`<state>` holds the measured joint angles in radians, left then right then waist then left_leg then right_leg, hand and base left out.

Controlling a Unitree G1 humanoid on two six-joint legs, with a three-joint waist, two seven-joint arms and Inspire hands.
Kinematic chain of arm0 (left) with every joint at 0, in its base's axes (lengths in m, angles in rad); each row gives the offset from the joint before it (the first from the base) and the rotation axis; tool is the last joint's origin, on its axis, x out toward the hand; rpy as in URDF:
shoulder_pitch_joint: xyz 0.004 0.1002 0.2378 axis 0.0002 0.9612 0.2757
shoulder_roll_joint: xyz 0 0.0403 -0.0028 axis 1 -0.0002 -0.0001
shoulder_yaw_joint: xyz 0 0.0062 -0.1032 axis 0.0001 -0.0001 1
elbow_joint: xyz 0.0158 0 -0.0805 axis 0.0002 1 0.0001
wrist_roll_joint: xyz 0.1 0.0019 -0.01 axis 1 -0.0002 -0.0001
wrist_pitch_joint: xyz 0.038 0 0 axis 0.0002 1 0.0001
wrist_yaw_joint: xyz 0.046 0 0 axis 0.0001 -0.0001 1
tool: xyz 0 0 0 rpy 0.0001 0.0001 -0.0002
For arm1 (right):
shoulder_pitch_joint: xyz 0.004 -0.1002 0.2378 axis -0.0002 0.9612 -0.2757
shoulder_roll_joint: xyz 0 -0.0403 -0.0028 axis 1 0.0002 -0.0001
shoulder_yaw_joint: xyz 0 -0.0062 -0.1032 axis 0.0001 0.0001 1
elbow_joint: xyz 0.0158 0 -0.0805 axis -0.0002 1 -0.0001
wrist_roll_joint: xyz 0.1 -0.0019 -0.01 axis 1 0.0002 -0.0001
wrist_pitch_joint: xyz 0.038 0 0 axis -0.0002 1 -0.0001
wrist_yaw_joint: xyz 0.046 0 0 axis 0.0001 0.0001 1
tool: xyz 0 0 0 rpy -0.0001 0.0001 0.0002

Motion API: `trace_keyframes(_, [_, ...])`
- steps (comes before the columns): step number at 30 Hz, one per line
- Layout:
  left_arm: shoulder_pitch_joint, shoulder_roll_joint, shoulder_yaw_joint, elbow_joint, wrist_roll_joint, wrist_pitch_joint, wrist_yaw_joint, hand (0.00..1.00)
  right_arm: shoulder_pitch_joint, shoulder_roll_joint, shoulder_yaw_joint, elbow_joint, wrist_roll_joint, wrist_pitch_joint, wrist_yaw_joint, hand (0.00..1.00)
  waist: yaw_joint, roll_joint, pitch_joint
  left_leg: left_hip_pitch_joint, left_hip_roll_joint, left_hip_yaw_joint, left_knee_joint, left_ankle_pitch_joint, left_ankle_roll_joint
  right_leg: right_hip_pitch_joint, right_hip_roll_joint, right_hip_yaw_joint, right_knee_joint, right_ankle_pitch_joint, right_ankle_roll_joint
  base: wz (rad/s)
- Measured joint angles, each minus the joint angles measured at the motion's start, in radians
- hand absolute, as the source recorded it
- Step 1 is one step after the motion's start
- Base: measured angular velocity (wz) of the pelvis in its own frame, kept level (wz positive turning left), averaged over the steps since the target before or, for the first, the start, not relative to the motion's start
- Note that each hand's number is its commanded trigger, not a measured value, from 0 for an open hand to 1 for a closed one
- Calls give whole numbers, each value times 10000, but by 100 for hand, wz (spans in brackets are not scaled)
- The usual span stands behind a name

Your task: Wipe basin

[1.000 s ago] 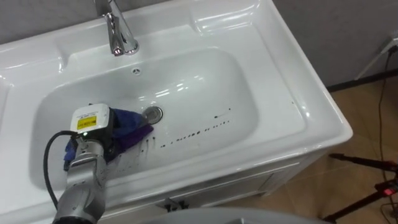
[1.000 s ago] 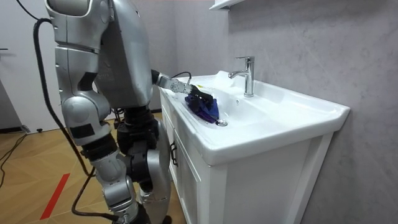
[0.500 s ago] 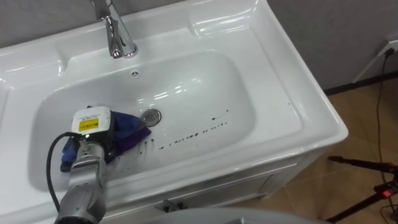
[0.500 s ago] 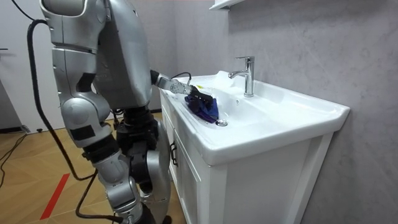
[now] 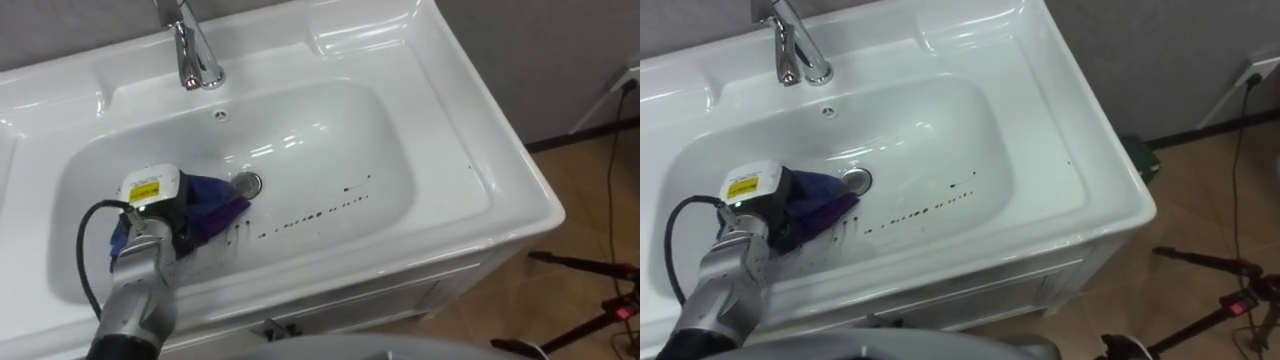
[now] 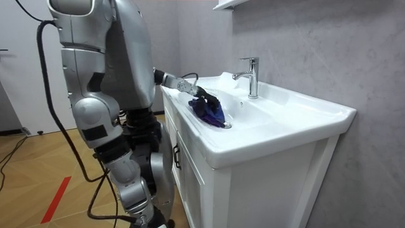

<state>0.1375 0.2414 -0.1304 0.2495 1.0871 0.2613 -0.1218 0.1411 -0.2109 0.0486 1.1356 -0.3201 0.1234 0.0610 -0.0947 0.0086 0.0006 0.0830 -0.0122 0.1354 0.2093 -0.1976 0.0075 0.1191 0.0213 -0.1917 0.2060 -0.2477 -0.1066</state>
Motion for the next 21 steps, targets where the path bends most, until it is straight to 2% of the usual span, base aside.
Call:
trace_keyframes(1, [-34, 93, -127, -258, -170, -20, -380, 100, -81, 1, 42, 43, -6, -13, 81, 0, -21, -34, 22, -11, 4, 3, 0, 0, 0, -3, -4, -1, -7, 0, 0, 3])
trace_keyframes(4, [-264, 108, -355, -520, -171, -215, -1135, 100, -280, 0, 58, 238, -14, -251, 86, 0, -99, -92, 57, -19, 0, 10, -3, -1, 1, 1, -13, -1, -25, -4, 8, 0])
trace_keyframes(9, [-638, 115, -515, -737, -557, -469, -2094, 100, -427, -16, 89, 304, 8, -384, 194, 0, -104, -89, 77, -48, 4, 56, -39, 0, 0, -72, -8, 44, -17, -6, 10, -1])
trace_keyframes(16, [-918, 187, -684, -648, -2719, -516, -2674, 100, -413, -33, 197, 560, -41, -427, 263, 0, -139, 49, 72, -122, 0, 51, -30, -1, 1, -152, -13, 52, -7, -7, 14, 0])
trace_keyframes(21, [-1033, 155, -675, -306, -3388, -688, -2627, 100, -429, -38, 289, 701, -38, -423, 229, 0, -151, 136, 81, -95, 2, 59, -32, 0, 1, -141, -13, 56, 10, -9, 16, 0])
